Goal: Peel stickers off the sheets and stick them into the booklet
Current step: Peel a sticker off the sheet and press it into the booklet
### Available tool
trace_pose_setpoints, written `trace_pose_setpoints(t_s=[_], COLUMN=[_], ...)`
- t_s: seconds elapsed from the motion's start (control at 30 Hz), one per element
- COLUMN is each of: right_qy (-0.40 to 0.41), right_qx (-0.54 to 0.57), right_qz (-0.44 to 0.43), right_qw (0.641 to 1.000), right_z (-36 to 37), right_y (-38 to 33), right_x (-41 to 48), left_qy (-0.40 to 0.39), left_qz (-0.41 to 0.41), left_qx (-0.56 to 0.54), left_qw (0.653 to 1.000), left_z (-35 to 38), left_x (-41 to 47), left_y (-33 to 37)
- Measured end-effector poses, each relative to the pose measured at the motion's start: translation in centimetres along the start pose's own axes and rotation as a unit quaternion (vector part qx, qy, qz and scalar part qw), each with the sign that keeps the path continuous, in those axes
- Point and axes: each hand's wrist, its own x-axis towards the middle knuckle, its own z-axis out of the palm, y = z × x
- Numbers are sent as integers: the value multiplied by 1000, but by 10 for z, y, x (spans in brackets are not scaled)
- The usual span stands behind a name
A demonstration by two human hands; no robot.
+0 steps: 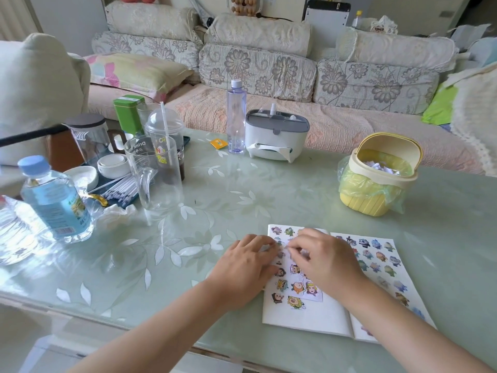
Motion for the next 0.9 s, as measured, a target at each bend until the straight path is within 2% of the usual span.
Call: trace_pose_setpoints(t_s=[0.1, 0.23, 0.33, 0.4, 0.47, 0.53, 0.6, 0.63, 0.67, 0.73, 0.83, 0.9], right_qy=[2, 0, 5, 15, 28, 33, 40, 43, 44, 40, 23, 7], right_qx=[13, 48, 132, 187, 224, 253, 276, 284, 289, 298, 313, 342], right_qz=[24, 45, 95, 107, 110, 122, 126, 127, 129, 138, 181, 230], right_qw=[1000, 998, 987, 976, 968, 959, 952, 950, 947, 944, 932, 911], right_z=[-4, -11, -15, -17, -20, -23, -25, -26, -27, -29, -35, -41], right_y=[-1, -4, -6, -7, -7, -7, -7, -7, -7, -7, -5, -5], right_x=[-1, 1, 3, 4, 6, 7, 8, 8, 8, 8, 8, 9], left_qy=[8, 30, 48, 83, 105, 90, 49, 30, 20, 20, 40, 57], left_qz=[-18, -96, -128, -145, -166, -198, -230, -241, -246, -250, -251, -253], left_qx=[-6, 0, -10, -75, -165, -263, -433, -497, -527, -548, -543, -539], left_qw=[1000, 995, 991, 983, 967, 940, 870, 833, 813, 798, 800, 801], left_z=[-4, -15, -22, -30, -39, -47, -52, -54, -55, -54, -52, -50], left_x=[3, 8, 14, 18, 21, 25, 28, 29, 30, 32, 36, 38], left_y=[2, 4, 5, 13, 25, 34, 39, 41, 41, 42, 43, 44])
